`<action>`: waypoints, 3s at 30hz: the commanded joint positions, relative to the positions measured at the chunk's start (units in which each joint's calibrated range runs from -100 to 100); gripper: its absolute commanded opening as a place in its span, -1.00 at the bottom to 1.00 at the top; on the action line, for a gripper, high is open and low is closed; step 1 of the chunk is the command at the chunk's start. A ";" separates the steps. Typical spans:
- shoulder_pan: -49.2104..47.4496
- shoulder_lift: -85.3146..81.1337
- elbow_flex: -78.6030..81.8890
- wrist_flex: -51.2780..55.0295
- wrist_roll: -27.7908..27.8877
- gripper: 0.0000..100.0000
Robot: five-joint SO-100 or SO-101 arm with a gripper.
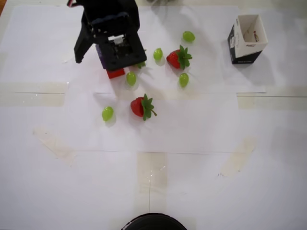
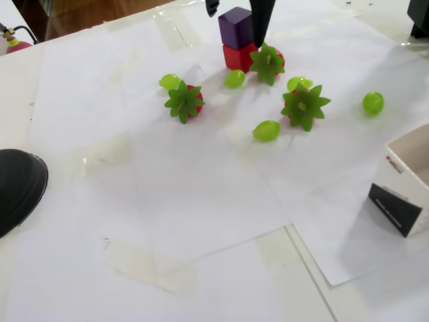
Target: Put the purple cube on top of the red cube
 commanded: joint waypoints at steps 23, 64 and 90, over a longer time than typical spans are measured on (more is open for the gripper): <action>-12.93 -63.01 35.30 -3.55 -12.80 -0.72; -10.28 -99.47 94.03 -18.74 -12.65 -1.00; -11.46 -109.35 94.03 -5.92 -13.19 -1.00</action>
